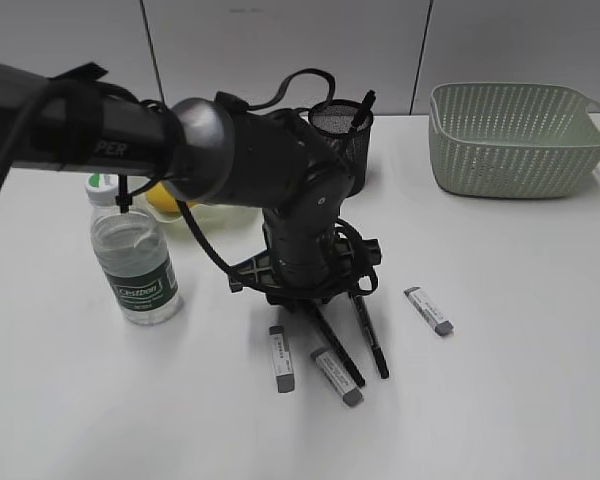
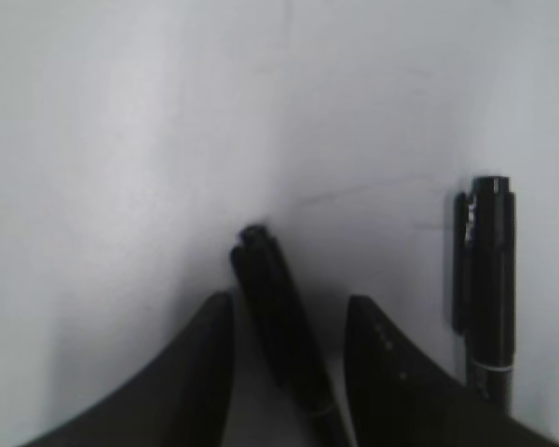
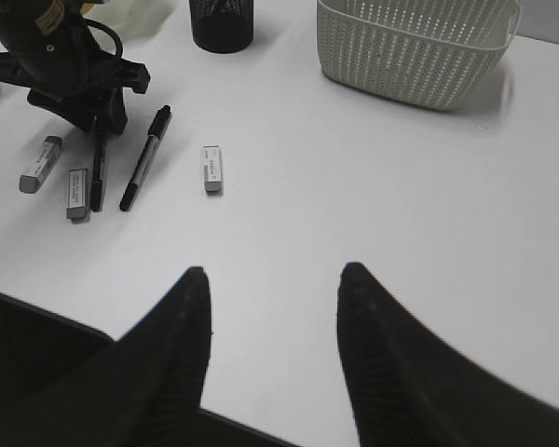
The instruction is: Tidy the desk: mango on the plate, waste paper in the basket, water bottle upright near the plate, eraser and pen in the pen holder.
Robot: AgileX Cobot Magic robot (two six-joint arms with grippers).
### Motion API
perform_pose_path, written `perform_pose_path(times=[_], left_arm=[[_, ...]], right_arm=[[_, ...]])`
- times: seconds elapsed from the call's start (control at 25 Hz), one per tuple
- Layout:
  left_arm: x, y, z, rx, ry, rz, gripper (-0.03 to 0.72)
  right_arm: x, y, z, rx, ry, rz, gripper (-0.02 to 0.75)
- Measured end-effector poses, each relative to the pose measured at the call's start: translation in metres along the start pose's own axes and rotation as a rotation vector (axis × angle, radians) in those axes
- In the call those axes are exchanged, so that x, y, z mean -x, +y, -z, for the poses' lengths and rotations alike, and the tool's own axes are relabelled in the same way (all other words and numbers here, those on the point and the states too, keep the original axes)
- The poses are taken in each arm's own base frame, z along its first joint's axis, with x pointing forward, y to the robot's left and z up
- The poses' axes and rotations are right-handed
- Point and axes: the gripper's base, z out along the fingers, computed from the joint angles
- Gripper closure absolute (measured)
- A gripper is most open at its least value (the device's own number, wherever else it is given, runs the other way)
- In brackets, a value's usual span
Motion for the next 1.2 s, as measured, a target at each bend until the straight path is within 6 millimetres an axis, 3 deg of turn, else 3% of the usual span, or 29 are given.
perform_pose_path(times=[0.24,0.52,0.6,0.68,0.84,0.96,1.04,1.2], left_arm=[[0.002,0.000,-0.001,-0.012,-0.008,0.001,0.573],[0.009,-0.013,0.005,-0.161,-0.066,0.016,0.574],[0.016,-0.014,0.020,-0.178,-0.130,-0.036,0.574],[0.029,-0.014,0.047,-0.200,-0.248,-0.127,0.574],[0.060,-0.015,0.112,-0.263,-0.600,-0.337,0.574],[0.084,-0.020,0.146,-0.367,-0.856,-0.499,0.574],[0.100,-0.018,0.154,-0.402,-0.944,-0.518,0.574],[0.132,-0.005,0.142,-0.405,-0.971,-0.380,0.574]], right_arm=[[0.000,0.000,0.000,0.000,0.000,0.000,0.376],[0.000,0.000,0.000,0.000,0.000,0.000,0.376],[0.000,0.000,0.000,0.000,-0.001,0.000,0.377],[0.000,0.000,0.000,0.000,-0.001,0.000,0.377],[0.000,0.000,0.000,0.000,-0.001,0.000,0.381],[0.000,0.000,0.000,0.000,-0.001,0.001,0.385],[0.000,0.000,0.000,0.000,-0.001,0.001,0.385],[0.000,0.000,0.000,-0.001,-0.002,0.002,0.386]])
